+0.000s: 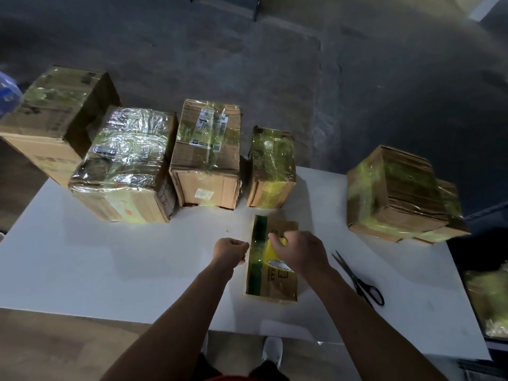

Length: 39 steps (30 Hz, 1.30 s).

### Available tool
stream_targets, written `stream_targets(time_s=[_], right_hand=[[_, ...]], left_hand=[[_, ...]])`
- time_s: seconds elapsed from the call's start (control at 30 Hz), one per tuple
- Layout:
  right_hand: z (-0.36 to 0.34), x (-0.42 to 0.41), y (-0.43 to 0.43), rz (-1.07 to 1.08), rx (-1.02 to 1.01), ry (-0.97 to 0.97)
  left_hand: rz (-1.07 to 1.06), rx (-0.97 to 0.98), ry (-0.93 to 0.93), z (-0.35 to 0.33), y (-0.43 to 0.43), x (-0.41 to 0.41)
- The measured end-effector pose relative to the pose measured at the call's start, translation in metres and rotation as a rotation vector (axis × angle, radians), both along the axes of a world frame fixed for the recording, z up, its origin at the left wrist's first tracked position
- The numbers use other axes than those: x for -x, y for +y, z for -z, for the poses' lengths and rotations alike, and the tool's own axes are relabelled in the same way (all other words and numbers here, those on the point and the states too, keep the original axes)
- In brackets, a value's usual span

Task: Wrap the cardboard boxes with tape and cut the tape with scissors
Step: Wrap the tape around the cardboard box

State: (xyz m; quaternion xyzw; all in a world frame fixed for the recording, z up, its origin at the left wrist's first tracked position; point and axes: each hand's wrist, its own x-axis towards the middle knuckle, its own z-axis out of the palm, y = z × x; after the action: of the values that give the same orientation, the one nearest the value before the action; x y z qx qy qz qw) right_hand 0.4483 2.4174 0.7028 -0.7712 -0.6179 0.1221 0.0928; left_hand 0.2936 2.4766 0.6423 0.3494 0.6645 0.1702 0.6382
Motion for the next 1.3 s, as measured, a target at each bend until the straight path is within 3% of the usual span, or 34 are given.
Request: stream_targets(time_s=[0.3,0.53,0.73,0.97,1.3], right_hand=[[0.002,0.005,0.008,0.011,0.093,-0.034],[0.000,0.007,0.005,0.022,0.104,-0.011],[-0.001,0.009,0.006,0.043,0.119,-0.009],[0.002,0.008,0.004,0.051,0.080,0.002],[0.006,0.008,0.009,0.040,0.152,-0.015]], left_hand=[[-0.011,0.104,-0.041,0.017,0.002,-0.003],[-0.119,0.273,-0.215,0.025,-0.002,-0.007],[-0.081,0.035,0.019,0.024,-0.012,-0.029],[-0.065,0.075,0.056,0.030,-0.011,-0.023],[0.176,-0.390,0.272,0.026,-0.039,-0.024]])
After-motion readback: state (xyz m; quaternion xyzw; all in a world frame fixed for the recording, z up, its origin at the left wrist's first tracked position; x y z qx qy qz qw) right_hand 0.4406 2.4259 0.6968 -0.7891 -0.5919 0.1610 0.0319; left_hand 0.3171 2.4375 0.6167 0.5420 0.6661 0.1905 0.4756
